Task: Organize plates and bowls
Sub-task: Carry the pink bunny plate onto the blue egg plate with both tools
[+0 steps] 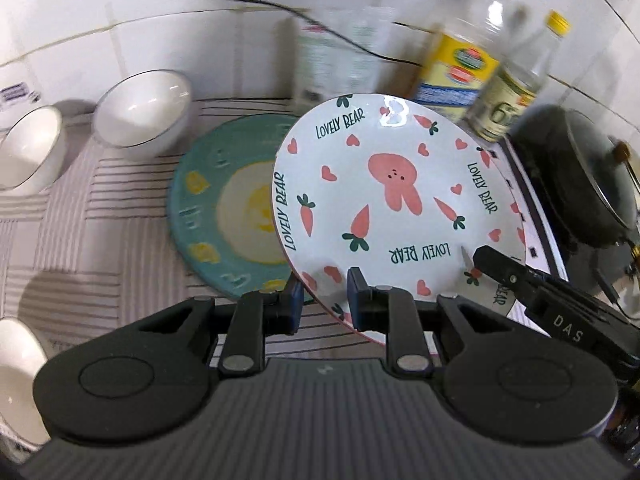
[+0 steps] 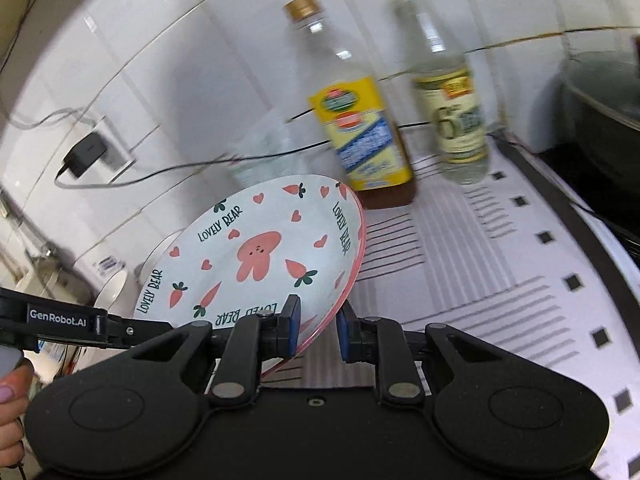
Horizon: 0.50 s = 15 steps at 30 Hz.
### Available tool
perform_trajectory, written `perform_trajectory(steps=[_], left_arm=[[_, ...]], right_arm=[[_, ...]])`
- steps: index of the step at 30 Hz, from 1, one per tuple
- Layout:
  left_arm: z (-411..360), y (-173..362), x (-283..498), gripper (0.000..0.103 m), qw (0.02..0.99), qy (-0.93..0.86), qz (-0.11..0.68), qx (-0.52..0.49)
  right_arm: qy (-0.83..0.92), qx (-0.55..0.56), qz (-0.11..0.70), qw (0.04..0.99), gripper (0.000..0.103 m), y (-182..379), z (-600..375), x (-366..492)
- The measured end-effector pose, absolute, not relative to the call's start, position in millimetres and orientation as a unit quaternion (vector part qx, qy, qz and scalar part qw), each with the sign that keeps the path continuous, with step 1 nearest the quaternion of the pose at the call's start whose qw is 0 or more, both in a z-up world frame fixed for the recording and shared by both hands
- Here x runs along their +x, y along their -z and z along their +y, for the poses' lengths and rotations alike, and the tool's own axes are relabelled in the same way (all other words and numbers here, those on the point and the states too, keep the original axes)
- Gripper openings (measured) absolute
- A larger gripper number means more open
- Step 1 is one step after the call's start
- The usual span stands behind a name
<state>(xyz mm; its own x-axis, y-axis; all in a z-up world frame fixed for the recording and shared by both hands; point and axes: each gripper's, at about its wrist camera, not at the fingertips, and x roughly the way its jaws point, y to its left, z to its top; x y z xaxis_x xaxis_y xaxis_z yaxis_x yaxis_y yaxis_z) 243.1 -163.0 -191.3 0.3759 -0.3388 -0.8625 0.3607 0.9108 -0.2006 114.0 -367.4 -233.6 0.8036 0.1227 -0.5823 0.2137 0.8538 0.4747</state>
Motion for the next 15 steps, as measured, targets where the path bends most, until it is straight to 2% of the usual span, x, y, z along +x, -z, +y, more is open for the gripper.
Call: perform_trajectory(steps=[15], left_arm=[[-105.4, 220.8, 278.9, 0.021, 0.812, 0.129, 0.568, -0.043]], right_arm=[[-0.07, 0.216, 0.372, 0.9, 0.024, 238.9, -313.7, 186.4]])
